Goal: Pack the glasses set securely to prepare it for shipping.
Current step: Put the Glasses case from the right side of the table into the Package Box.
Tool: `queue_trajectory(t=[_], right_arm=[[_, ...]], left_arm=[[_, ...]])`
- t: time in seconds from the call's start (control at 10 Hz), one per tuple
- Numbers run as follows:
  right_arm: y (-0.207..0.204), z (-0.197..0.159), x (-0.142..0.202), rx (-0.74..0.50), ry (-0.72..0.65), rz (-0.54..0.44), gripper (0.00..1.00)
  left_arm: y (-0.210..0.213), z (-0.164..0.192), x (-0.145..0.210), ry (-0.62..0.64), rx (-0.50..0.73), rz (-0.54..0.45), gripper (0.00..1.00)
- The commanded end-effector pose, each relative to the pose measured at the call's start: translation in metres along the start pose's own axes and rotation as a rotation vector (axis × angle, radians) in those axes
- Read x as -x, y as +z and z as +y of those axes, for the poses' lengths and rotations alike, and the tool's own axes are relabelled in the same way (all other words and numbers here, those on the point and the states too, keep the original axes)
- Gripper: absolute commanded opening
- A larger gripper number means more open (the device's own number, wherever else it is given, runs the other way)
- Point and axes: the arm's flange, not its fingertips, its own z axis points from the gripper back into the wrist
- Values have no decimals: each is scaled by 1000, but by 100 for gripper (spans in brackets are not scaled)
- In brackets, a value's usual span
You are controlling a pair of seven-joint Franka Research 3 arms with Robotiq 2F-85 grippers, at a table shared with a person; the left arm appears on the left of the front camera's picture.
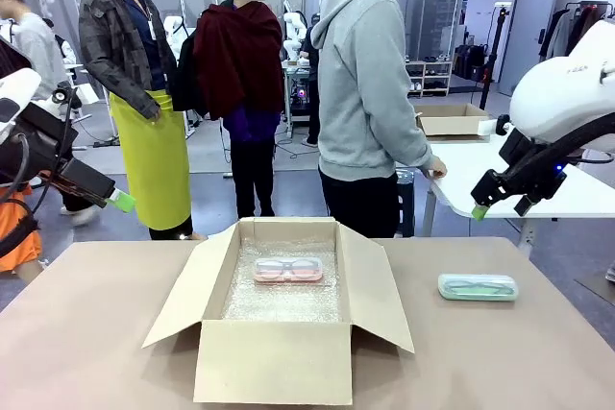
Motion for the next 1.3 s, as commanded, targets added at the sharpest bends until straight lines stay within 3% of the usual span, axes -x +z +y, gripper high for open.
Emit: queue_trajectory(t=[0.0,0.4,0.5,0.7,0.8,1.0,1.1,1.2], right_arm=[[-15,-15,-18,11,93,73,100],[-41,-30,-29,4,173,120,100],[-43,-30,-29,-39,290,137,100],[-50,-33,-28,-76,661,93,100],[-52,-32,-33,-49,739,104,100],[-49,-23,-35,-146,984,178,100],[-47,-19,-30,-214,1102,169,100],[-44,-12,-21,-198,1206,184,100]], left_arm=[[1,1,0,-2,17,-18,100],[1,1,0,-2,17,-18,100],[1,1,0,-2,17,-18,100],[1,1,0,-2,17,-18,100],[1,1,0,-2,17,-18,100],[1,1,0,-2,17,-18,100],[1,1,0,-2,17,-18,100],[1,1,0,-2,17,-18,100]])
